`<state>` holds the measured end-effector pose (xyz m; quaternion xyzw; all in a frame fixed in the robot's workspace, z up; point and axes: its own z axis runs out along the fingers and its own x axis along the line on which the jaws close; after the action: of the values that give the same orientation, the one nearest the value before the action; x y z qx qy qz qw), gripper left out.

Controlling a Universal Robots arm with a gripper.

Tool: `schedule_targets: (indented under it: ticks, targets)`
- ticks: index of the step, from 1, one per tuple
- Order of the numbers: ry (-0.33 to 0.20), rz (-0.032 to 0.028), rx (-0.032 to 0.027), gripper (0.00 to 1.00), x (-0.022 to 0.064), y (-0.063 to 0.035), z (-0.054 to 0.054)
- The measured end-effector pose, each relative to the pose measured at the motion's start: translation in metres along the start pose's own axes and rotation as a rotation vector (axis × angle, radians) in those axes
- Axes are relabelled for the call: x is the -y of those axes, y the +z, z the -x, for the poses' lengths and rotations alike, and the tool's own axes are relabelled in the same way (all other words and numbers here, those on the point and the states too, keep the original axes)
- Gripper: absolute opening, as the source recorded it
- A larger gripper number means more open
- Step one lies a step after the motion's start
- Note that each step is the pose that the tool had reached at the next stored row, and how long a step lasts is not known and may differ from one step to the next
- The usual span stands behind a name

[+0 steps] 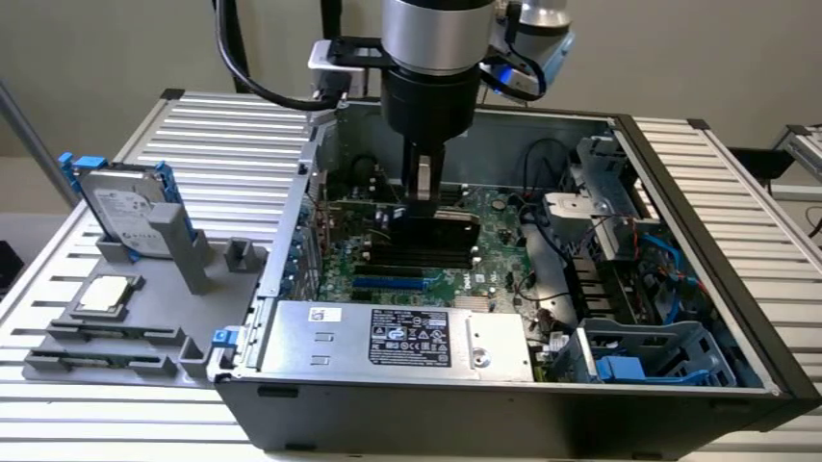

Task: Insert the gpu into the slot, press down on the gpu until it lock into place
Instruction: 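Insert the gpu into the slot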

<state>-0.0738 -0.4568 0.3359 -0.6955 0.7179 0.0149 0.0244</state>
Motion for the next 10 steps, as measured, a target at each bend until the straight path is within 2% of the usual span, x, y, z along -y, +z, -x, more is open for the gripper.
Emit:
schedule_targets:
  ticks: [4, 10]
  targets:
    - [0.0, -0.0027, 0.0001, 0.26, -0.0039, 0.0071, -0.001]
    - [0.0, -0.003, 0.0001, 0.26, -0.0085, 0.018, -0.001]
